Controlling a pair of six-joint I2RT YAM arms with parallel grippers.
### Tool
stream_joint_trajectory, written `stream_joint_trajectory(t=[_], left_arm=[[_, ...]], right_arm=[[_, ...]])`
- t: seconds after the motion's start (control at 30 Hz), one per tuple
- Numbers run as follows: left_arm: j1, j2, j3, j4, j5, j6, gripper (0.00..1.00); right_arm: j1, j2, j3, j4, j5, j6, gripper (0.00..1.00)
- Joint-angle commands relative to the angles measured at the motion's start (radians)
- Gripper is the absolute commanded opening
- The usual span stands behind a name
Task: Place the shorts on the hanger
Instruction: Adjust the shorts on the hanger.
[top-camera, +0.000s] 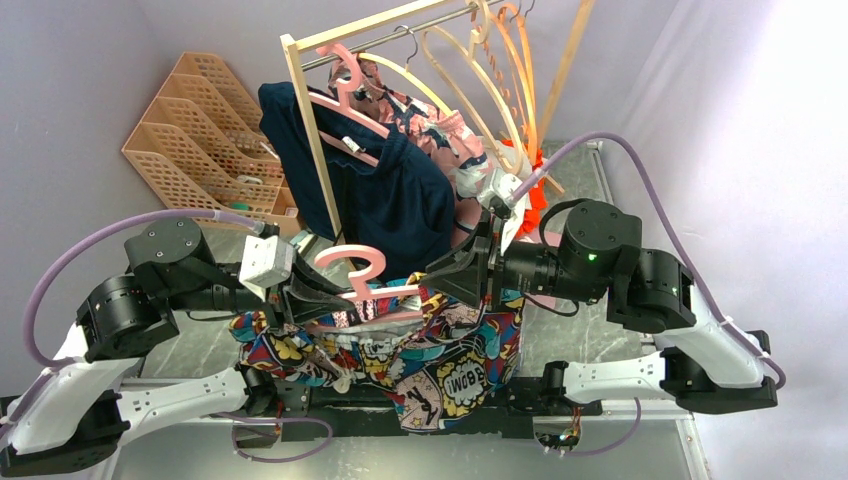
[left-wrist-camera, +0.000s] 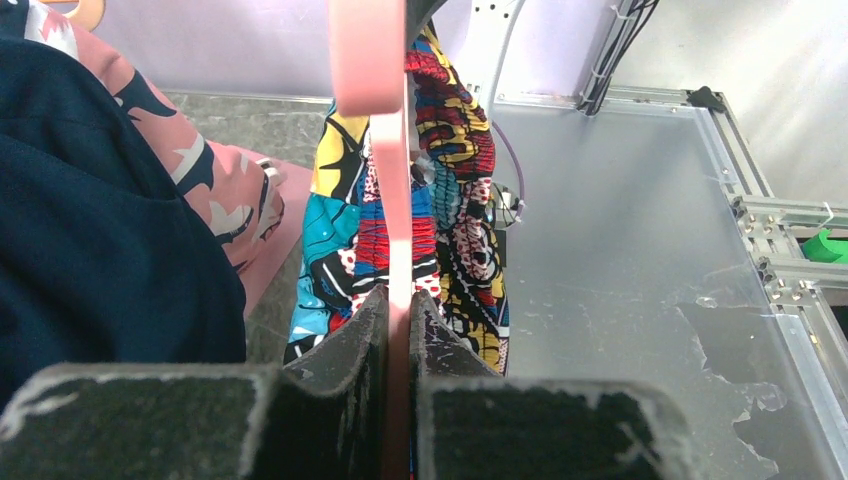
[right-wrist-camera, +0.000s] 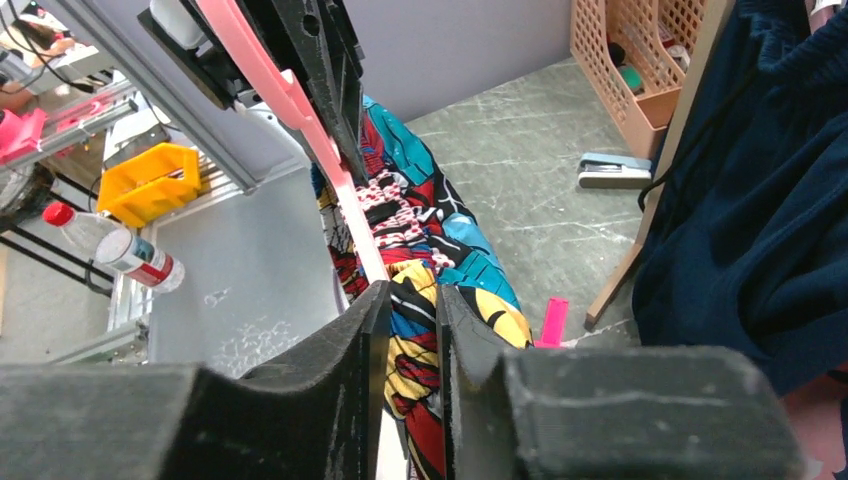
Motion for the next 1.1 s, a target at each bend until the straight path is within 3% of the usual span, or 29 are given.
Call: stream_joint_trajectory(t=[0.0, 0.13, 0.47, 0.8, 0.83, 0.93, 1.07], left_arm=[[-0.001, -0.007, 0.024, 0.076, 0.028, 0.003, 0.07], [-0.001, -0.006, 0.027, 0.076, 0.033, 0.004, 0.07], [-0.001, -0.033, 0.053, 0.058, 0.012, -0.001, 0.07], [-0.001, -0.043, 0.125, 0.06, -0.054, 0.028, 0.07], [-0.001, -0.045, 0.131, 0.06, -0.062, 0.031, 0.07], [-0.001, -0.034, 0.17, 0.043, -0.078, 0.041, 0.07], [-0.001, 0.003, 0.277, -0.021, -0.104, 0.066, 0.07]], right_arm=[[-0.003, -0.01, 0.009, 0.003, -0.003, -0.017, 0.19], [-0.003, -0.011, 0.012, 0.01, 0.013, -0.011, 0.0], [-0.003, -0.063, 0.017, -0.013, 0.356, 0.06, 0.0], [-0.003, -0.087, 0.022, -0.122, 0.422, 0.138, 0.0], [-0.004, -0.099, 0.02, -0.113, 0.411, 0.137, 0.03], [-0.004, -0.136, 0.029, -0.081, 0.357, 0.121, 0.43], [-0.003, -0.171, 0.064, -0.071, 0.256, 0.075, 0.6]])
